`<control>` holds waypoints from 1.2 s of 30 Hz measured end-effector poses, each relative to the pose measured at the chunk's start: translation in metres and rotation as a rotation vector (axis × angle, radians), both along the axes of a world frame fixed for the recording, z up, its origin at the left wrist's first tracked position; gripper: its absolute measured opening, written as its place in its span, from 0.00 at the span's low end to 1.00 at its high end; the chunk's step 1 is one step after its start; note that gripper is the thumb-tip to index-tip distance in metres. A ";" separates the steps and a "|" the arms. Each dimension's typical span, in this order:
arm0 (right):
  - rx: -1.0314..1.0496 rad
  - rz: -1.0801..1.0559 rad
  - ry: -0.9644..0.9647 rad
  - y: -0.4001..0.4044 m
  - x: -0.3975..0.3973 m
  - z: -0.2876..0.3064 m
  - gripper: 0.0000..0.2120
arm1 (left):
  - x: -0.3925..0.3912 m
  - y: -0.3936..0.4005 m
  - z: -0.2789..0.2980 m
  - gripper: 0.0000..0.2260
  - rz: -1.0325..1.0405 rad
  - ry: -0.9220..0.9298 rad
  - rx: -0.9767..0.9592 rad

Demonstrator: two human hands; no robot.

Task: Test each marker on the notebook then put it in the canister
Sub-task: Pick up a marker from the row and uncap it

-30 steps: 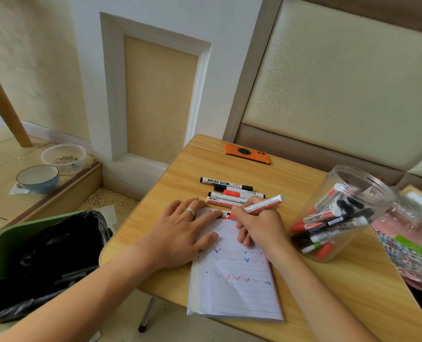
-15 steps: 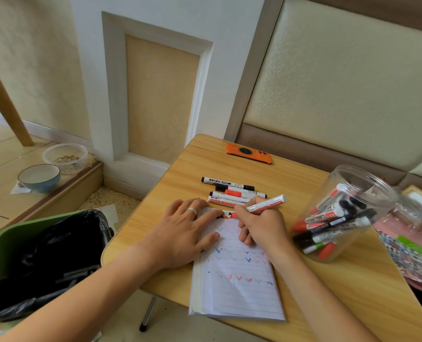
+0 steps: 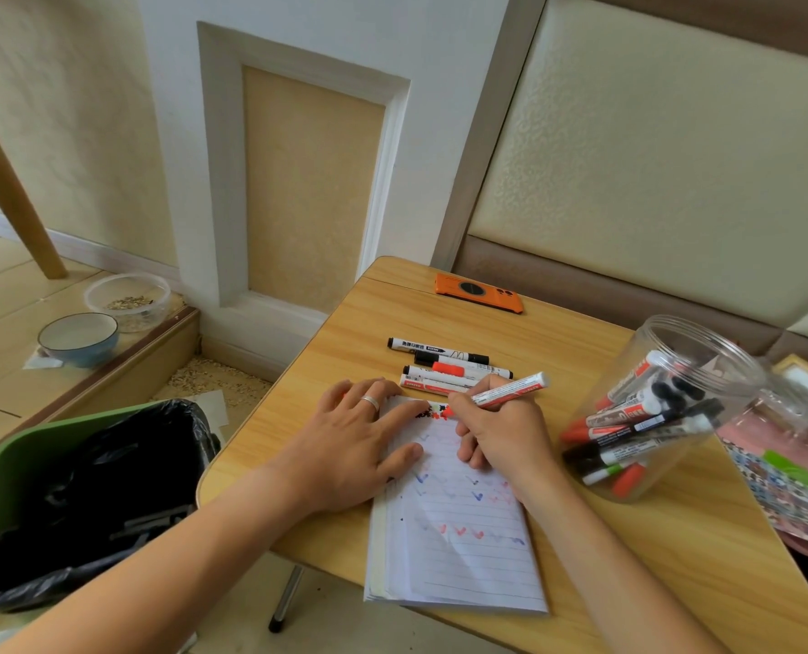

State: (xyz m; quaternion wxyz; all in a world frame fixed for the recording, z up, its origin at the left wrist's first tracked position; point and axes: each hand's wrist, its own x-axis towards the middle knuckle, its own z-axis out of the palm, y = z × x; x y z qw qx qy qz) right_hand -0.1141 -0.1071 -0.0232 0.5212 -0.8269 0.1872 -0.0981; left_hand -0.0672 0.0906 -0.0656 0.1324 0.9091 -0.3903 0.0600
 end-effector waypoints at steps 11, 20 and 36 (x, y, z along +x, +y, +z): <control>0.019 -0.039 -0.022 -0.003 -0.001 -0.001 0.07 | 0.000 0.000 0.000 0.28 0.001 0.008 -0.019; 0.001 0.009 -0.009 0.000 -0.002 0.000 0.09 | 0.000 0.000 0.001 0.27 0.003 0.025 -0.031; 0.156 0.049 -0.097 0.022 -0.016 -0.011 0.09 | 0.003 0.004 0.001 0.11 0.355 -0.002 -0.313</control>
